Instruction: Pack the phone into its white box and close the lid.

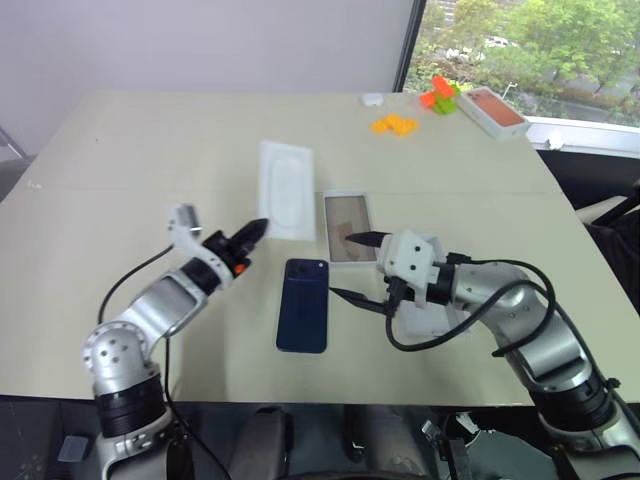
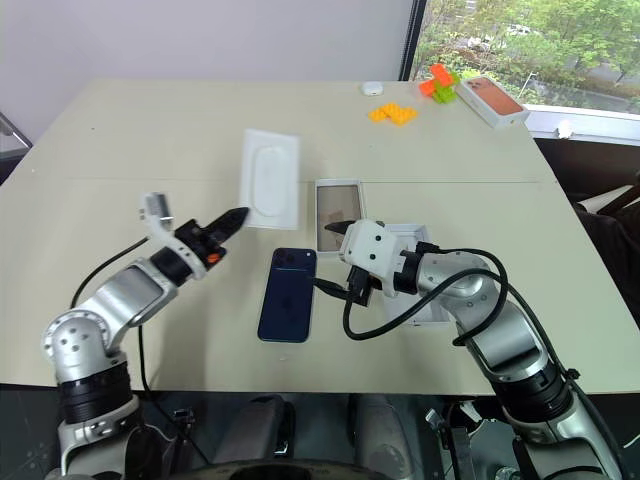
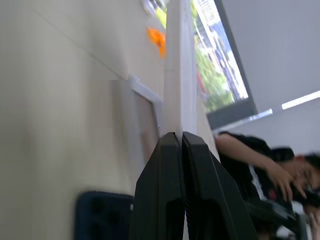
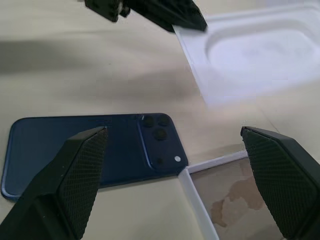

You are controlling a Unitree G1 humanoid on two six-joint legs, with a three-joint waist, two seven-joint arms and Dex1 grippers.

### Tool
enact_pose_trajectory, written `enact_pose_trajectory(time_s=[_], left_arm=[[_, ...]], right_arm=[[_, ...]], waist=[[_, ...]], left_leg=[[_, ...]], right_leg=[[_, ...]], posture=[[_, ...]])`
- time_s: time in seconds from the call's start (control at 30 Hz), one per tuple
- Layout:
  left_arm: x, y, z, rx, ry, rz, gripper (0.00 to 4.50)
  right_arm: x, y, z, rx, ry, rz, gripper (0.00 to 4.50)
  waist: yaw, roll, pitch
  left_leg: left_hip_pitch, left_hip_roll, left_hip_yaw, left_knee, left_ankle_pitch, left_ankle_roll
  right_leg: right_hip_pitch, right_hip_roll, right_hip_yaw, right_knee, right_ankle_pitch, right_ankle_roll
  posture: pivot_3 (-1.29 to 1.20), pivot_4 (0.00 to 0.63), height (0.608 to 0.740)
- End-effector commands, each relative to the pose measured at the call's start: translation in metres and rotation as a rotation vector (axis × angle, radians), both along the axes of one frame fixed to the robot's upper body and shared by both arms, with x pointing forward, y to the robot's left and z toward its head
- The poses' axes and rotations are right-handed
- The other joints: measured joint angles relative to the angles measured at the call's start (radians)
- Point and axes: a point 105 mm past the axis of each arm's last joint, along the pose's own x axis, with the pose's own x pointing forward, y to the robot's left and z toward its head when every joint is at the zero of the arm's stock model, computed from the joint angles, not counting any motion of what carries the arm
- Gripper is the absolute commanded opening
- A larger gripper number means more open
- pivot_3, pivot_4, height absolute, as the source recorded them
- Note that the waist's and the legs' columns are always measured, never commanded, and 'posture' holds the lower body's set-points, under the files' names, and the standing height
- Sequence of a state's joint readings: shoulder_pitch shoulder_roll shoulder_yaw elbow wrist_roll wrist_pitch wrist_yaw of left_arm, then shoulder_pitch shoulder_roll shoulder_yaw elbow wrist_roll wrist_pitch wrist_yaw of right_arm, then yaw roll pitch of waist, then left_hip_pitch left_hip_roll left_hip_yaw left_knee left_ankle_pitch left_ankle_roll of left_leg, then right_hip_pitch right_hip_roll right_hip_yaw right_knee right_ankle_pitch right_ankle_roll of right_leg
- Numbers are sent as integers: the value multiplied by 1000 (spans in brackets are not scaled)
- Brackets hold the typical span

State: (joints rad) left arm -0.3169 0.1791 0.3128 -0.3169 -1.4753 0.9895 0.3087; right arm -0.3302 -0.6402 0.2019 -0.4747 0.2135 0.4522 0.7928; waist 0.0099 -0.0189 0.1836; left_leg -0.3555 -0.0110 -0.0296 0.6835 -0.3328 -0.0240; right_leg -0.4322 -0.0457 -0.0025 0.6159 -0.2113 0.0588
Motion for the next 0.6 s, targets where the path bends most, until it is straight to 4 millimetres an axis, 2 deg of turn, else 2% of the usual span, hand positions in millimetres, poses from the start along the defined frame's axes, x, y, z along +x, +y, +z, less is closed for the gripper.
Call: enact_pose_trajectory(time_s=[0.03, 0.27, 0.4, 0.6], left_arm=[[11, -20, 1, 65, 31, 35, 22], [14, -60, 2, 115, 86, 11, 22], [13, -64, -7, 175, 150, 34, 22], [15, -68, -3, 128, 167, 34, 22]], right_arm=[[8, -10, 15, 2, -76, -36, 4500], [13, -15, 16, -1, -91, -66, 4500], [12, -15, 16, 1, -93, -72, 4500], [12, -14, 16, 5, -93, -74, 4500]], waist=[[3, 0, 0], [3, 0, 0], [1, 0, 0], [3, 0, 0]], left_leg=[[0, 0, 0, 0, 0, 0], [0, 0, 0, 0, 0, 0], [0, -1, 0, 0, 0, 0], [0, -1, 0, 0, 1, -2]], right_leg=[[0, 0, 0, 0, 0, 0], [0, 1, 0, 0, 0, 0], [0, 1, 0, -1, 0, 0], [0, 1, 0, 0, 0, 0]], posture=[[0, 150, 740], [0, 150, 740], [0, 150, 740], [0, 150, 740]])
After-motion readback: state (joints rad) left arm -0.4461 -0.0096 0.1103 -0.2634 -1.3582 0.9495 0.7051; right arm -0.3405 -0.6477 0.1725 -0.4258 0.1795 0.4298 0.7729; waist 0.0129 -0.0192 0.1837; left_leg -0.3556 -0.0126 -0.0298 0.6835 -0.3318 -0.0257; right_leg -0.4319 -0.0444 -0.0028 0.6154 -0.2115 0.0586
